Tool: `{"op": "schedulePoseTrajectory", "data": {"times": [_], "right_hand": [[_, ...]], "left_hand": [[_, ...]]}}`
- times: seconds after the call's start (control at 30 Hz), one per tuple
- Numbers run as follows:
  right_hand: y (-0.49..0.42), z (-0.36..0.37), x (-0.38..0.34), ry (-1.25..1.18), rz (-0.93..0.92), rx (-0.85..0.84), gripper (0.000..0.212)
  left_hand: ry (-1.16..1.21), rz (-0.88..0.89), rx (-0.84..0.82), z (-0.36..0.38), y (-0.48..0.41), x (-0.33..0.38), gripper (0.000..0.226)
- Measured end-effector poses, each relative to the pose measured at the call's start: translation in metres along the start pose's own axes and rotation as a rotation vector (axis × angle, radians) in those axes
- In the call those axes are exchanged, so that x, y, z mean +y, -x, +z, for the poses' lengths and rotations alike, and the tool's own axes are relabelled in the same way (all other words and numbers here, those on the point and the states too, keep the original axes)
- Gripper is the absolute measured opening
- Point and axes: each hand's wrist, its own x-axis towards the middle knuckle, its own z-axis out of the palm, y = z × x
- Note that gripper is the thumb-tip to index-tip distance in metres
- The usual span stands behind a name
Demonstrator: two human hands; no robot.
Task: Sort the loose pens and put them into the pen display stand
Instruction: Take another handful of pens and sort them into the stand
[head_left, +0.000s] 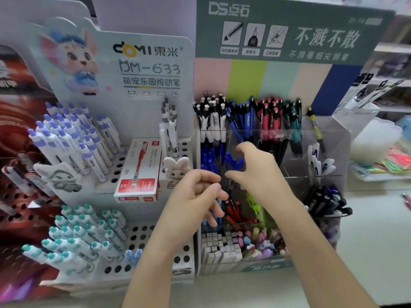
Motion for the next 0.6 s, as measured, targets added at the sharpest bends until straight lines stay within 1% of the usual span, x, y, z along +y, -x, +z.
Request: {"op": "schedulePoseTrajectory", "data": {"times": [0.07, 0.13, 0.2, 0.33, 0.4, 0.47, 0.53, 0.6], "right_hand": [[0.009, -0.006, 0.005, -0.088, -0.022, 0.015, 0.061], [0.019, -0.011, 0.012, -0.153, -0.049, 0.034, 0.063], [0.03, -0.019, 0.021, -0.241, -0.067, 0.074, 0.056], [0.051, -0.045, 0.06, -0.5, -0.095, 0.12, 0.033], [0.065, -0.066, 0.097, -0.545, -0.082, 0.125, 0.03], [0.073, -0.077, 0.131, -0.577, -0.029, 0.119, 0.032], [0.09, -0.098, 0.19, -0.572, 0.063, 0.15, 0.027], [0.109, -0.119, 0.256, -0.519, 0.167, 0.173, 0.02]], "left_hand": [[0.001, 0.001, 0.003, 0.003, 0.0, -0.002, 0.012], [0.006, 0.001, 0.014, 0.009, 0.001, -0.003, 0.012], [0.002, 0.006, 0.024, 0.021, 0.002, -0.003, 0.012], [-0.011, 0.022, 0.0, 0.065, 0.003, -0.005, 0.01], [-0.041, 0.031, -0.045, 0.107, 0.0, -0.009, 0.01], [-0.029, 0.021, -0.073, 0.142, -0.005, -0.016, 0.009], [-0.002, -0.019, -0.129, 0.205, -0.013, -0.029, 0.008], [0.013, -0.087, -0.197, 0.272, -0.019, -0.045, 0.007]]}}
